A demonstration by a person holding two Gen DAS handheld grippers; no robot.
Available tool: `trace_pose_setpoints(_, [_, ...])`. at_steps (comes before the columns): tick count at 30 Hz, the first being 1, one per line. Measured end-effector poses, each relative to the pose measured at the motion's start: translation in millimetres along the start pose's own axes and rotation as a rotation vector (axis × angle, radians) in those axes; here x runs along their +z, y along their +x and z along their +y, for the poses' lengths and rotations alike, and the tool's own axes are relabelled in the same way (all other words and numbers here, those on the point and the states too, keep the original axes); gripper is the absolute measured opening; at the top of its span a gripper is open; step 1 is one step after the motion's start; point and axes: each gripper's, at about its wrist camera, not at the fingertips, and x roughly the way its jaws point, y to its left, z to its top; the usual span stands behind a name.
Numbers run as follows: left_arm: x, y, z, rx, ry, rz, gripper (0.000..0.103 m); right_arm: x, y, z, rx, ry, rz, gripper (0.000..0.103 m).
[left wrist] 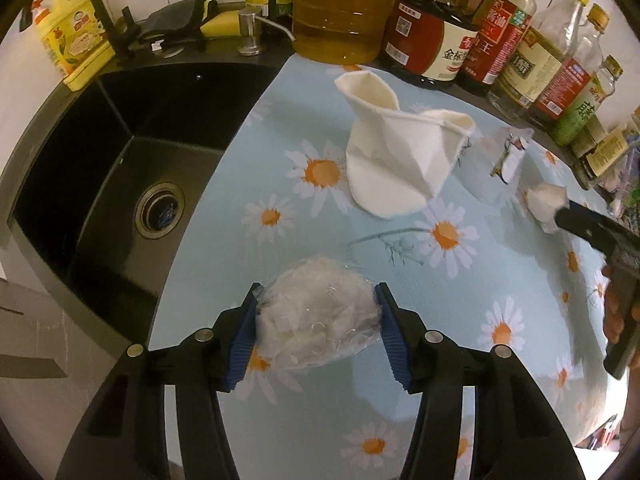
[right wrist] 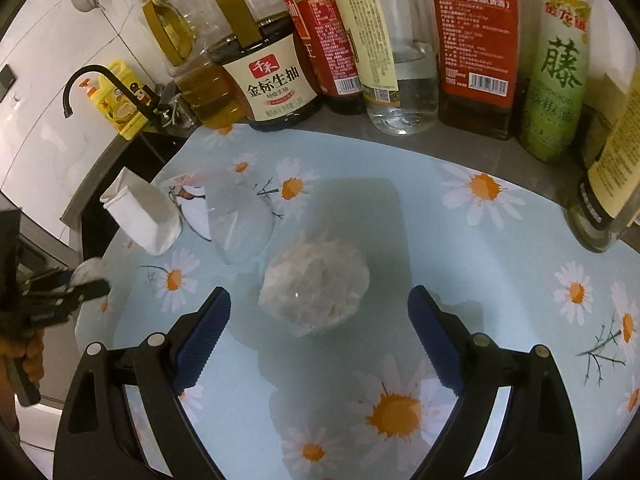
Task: Collect trash
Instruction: 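Grasp a clear plastic bag bundle with the left gripper while the right grasps another, then carry both plastic bag bundles down over the trash bin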
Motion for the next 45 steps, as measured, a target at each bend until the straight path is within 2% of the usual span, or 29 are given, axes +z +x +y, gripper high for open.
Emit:
trace_pose_setpoints(5, [-14,-10,1,-0.017,-0.029,-0.004,0.053,2,12,3,-0.01,-0.028,0.015,0.086])
trace_pose_setpoints(6, [-15,-11,2,-0.019,-0.032,-0.003,0.053,2,12,4,-0.019,-0.035,0.009,0.082])
trace_pose_setpoints(10, [-21,-14,3,-0.024,-0.04,-0.001,0.053,3,12,4,-0.043,-0.037,0.007,0.056])
trace_pose_setpoints(26, [-30,-26,11,-0.079,0.0,-0.024,0.053,-9,-14,25,-0.064,-0.011,-0.028,0.055])
trace_pose_setpoints(35, [-43,-34,18,-0.166,0.082,-0.032,0.053,-46,-42,60,-0.123,0.037,-0.048,0.055])
trace_pose_setpoints(45, [-64,-49,33,-0.251,0.18,-0.041,0.053,-86,-63,115,-0.142,0.081,-0.063,0.055])
